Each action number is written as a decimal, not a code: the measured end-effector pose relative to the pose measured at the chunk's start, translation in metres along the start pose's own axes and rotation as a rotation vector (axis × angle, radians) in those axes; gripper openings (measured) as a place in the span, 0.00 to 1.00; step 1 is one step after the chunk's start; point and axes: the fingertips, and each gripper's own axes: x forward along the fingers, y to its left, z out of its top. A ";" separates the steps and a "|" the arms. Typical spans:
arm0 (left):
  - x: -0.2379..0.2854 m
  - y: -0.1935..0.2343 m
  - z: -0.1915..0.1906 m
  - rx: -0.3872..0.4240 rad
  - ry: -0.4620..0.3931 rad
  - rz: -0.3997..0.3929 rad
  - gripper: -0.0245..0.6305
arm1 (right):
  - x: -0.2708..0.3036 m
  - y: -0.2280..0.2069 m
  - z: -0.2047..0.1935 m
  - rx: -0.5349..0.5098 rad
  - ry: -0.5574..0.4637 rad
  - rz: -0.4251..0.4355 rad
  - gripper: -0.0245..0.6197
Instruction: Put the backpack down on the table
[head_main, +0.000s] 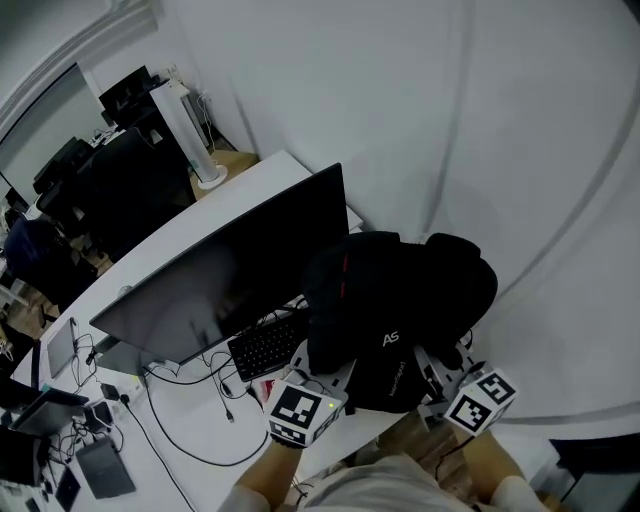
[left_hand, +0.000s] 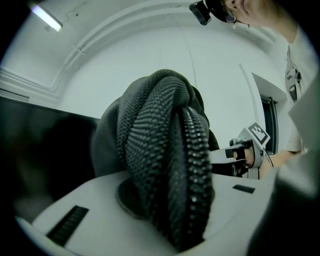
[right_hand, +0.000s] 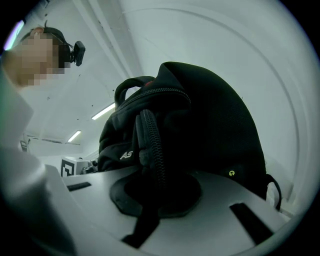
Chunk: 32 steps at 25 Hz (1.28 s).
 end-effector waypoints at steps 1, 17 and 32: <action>0.004 0.004 0.000 0.001 -0.001 0.002 0.12 | 0.004 -0.003 0.001 0.006 -0.004 0.001 0.07; 0.045 0.012 -0.050 0.110 -0.007 0.003 0.14 | 0.008 -0.049 -0.030 -0.153 -0.102 -0.181 0.09; 0.006 -0.008 -0.059 0.092 -0.117 0.013 0.18 | -0.021 -0.018 -0.055 -0.375 -0.170 -0.236 0.12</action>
